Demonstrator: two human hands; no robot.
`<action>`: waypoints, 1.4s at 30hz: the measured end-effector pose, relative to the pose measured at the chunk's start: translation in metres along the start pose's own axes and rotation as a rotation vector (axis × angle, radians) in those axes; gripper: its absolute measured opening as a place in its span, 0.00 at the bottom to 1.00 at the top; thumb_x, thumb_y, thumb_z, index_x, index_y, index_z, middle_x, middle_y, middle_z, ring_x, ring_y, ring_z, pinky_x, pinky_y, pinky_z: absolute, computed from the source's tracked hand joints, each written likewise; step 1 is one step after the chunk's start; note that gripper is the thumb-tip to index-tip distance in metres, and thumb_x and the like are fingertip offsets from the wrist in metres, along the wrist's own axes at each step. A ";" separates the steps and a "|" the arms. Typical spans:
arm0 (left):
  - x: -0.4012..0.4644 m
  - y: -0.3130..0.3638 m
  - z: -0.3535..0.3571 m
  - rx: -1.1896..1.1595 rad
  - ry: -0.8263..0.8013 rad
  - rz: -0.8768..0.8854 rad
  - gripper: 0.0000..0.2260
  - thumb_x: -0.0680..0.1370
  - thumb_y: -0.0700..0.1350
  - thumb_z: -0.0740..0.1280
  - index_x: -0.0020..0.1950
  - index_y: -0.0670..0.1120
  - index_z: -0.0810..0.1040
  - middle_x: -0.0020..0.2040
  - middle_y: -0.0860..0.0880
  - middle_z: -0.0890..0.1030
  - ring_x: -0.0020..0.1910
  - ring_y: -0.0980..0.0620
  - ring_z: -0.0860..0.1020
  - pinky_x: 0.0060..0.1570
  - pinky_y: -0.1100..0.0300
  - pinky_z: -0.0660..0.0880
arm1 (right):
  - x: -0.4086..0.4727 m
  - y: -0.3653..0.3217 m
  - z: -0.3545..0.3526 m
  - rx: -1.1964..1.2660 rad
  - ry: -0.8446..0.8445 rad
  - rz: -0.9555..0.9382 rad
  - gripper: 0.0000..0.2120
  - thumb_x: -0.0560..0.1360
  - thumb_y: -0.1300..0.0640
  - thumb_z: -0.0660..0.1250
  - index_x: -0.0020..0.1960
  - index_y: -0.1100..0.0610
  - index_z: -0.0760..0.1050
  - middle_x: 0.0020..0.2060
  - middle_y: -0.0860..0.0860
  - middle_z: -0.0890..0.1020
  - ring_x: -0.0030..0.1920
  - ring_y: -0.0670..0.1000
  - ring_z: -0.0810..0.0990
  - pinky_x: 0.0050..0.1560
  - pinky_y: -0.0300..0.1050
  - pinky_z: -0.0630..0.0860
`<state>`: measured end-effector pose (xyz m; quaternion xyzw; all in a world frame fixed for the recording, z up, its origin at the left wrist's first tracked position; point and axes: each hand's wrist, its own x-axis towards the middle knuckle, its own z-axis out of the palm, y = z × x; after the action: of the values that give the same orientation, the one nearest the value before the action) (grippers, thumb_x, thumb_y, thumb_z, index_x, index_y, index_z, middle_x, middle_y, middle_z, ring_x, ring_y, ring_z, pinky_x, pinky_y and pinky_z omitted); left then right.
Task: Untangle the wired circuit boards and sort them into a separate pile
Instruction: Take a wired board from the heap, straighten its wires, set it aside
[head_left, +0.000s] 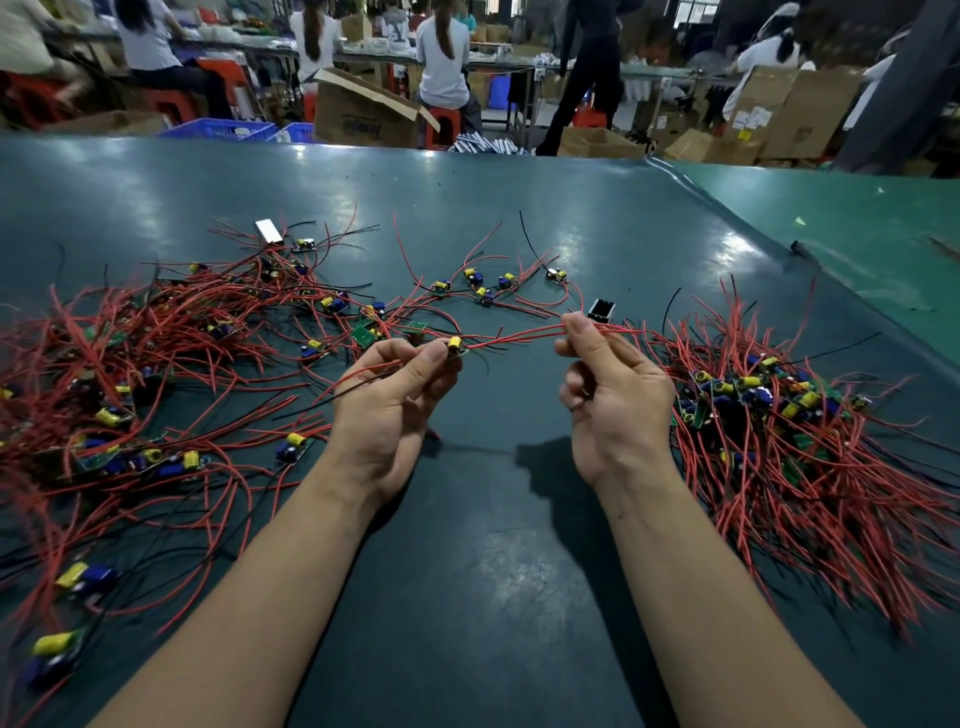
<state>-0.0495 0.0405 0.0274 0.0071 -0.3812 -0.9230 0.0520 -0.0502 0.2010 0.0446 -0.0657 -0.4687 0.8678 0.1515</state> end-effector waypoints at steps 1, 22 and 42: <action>0.000 0.000 0.000 -0.007 0.009 0.001 0.08 0.68 0.34 0.68 0.39 0.45 0.71 0.36 0.46 0.84 0.36 0.50 0.83 0.41 0.62 0.80 | 0.001 -0.002 -0.001 0.039 0.035 0.006 0.05 0.75 0.63 0.71 0.40 0.59 0.81 0.30 0.51 0.81 0.22 0.43 0.68 0.21 0.34 0.62; -0.006 -0.003 -0.003 0.298 -0.249 -0.192 0.16 0.70 0.38 0.71 0.56 0.46 0.80 0.55 0.47 0.84 0.42 0.52 0.80 0.43 0.59 0.73 | -0.008 0.006 0.008 -0.174 0.061 -0.118 0.20 0.80 0.48 0.64 0.32 0.55 0.76 0.22 0.49 0.75 0.18 0.46 0.68 0.19 0.34 0.61; -0.004 -0.002 -0.006 0.236 -0.109 -0.109 0.11 0.69 0.41 0.65 0.50 0.43 0.81 0.40 0.47 0.82 0.35 0.53 0.76 0.36 0.61 0.71 | 0.003 0.011 -0.001 -0.136 0.175 0.235 0.12 0.80 0.55 0.63 0.39 0.56 0.77 0.24 0.46 0.75 0.22 0.44 0.67 0.20 0.34 0.62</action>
<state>-0.0453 0.0379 0.0212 -0.0161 -0.4882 -0.8723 -0.0203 -0.0545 0.1972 0.0350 -0.2054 -0.5005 0.8368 0.0842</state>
